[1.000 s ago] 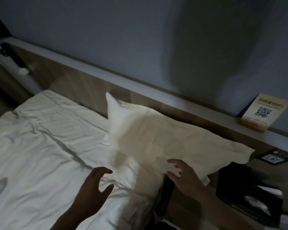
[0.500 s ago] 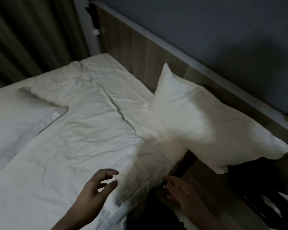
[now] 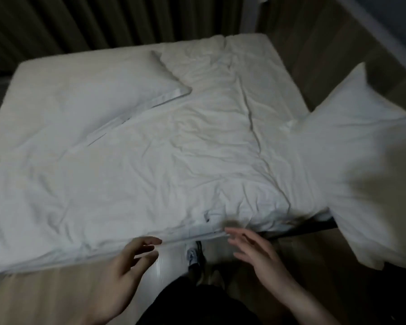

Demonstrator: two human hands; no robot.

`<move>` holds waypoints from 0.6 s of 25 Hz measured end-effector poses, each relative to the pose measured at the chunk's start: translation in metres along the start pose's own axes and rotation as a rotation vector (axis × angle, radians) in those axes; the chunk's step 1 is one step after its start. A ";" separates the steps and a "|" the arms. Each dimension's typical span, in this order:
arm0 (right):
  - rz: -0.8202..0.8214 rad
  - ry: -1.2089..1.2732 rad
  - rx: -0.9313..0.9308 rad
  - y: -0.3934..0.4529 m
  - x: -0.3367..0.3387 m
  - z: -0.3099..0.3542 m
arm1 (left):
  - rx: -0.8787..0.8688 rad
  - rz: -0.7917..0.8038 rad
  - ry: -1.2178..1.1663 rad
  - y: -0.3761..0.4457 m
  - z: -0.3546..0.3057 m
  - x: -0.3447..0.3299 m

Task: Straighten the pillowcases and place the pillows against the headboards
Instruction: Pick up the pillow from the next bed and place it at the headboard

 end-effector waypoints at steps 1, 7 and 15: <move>0.027 -0.024 -0.012 -0.005 -0.011 -0.005 | 0.020 -0.026 -0.013 -0.016 0.018 0.007; 0.258 -0.191 0.008 -0.034 -0.091 -0.016 | 0.090 -0.140 -0.147 -0.083 0.089 0.048; 0.224 -0.296 0.031 -0.057 -0.221 -0.059 | 0.023 -0.111 -0.200 -0.088 0.170 0.162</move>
Point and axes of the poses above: each hand's wrist, its own y-axis towards the middle knuckle, its own x-axis out of the back of the hand, z = x × y, the point moved 1 cm from there along y, towards the middle knuckle, and after that the axes turned 8 degrees about x, right-handed, at the moved point
